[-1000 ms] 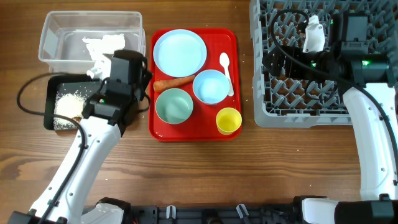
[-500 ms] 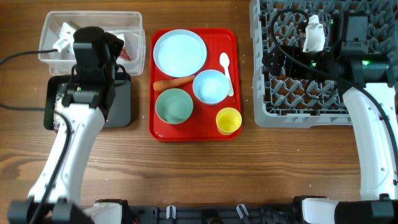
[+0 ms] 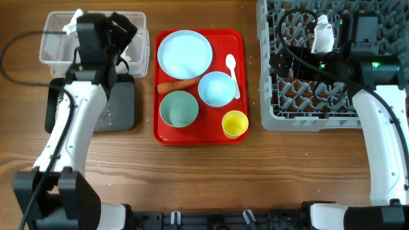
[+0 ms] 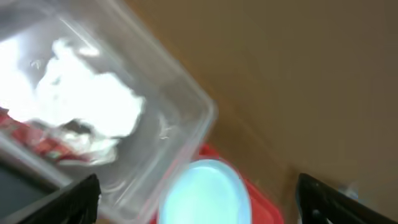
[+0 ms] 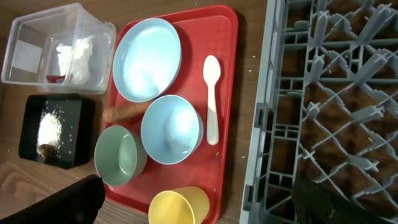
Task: Sort waste into correct bins and load items into the dishwasher rack
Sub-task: 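Drop the red wrapper into the clear plastic bin, then reach the left gripper to the yellow cup and grasp it, then lift the yellow cup and hand it to the right gripper, then carry the yellow cup with the right gripper and place it in the rack, then move the right gripper to the blue bowl and grasp its rim, then carry the blue bowl right and set it upright in the rack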
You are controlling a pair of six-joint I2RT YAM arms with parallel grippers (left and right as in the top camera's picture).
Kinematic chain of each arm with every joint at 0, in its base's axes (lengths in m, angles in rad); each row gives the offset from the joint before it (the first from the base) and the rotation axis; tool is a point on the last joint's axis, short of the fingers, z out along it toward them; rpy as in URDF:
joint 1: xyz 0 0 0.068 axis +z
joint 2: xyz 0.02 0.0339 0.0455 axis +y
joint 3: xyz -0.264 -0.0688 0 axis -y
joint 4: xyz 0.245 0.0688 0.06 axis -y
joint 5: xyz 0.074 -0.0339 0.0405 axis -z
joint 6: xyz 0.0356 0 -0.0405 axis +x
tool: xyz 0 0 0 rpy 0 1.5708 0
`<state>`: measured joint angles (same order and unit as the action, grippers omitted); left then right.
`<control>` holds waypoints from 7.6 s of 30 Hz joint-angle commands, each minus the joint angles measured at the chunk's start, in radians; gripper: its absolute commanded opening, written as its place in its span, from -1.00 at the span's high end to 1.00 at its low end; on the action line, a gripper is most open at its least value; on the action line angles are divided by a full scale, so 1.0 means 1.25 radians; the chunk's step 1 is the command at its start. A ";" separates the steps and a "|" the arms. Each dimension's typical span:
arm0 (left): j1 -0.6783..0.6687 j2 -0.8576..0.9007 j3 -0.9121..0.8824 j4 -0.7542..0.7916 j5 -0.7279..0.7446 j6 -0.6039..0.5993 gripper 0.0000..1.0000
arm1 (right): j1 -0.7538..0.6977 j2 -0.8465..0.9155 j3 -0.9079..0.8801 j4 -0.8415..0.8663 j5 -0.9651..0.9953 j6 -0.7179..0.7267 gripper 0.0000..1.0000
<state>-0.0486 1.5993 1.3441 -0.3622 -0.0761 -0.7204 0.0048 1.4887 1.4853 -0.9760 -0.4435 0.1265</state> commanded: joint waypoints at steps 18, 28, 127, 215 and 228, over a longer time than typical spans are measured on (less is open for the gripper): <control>-0.446 0.199 0.237 -0.547 -0.002 0.400 -1.00 | -0.002 0.009 -0.005 -0.003 0.007 -0.009 -1.00; -0.455 0.242 0.237 -0.446 0.001 0.347 -0.99 | -0.002 0.009 -0.005 0.005 0.008 -0.010 -1.00; -0.119 0.041 0.066 -0.317 0.328 0.345 0.12 | -0.111 0.045 0.016 -0.035 -0.025 0.004 0.29; 0.059 -0.121 0.068 -0.417 -0.045 0.190 -0.39 | 0.201 0.389 0.346 0.123 1.020 0.061 0.91; 0.059 -0.121 0.068 -0.417 -0.045 0.190 -0.38 | 0.084 0.535 0.345 0.410 1.155 -0.314 0.91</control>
<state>0.0208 1.4410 1.4254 -0.8841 -0.1329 -0.4740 0.1181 2.0964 1.9236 -0.5106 0.9199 -0.0925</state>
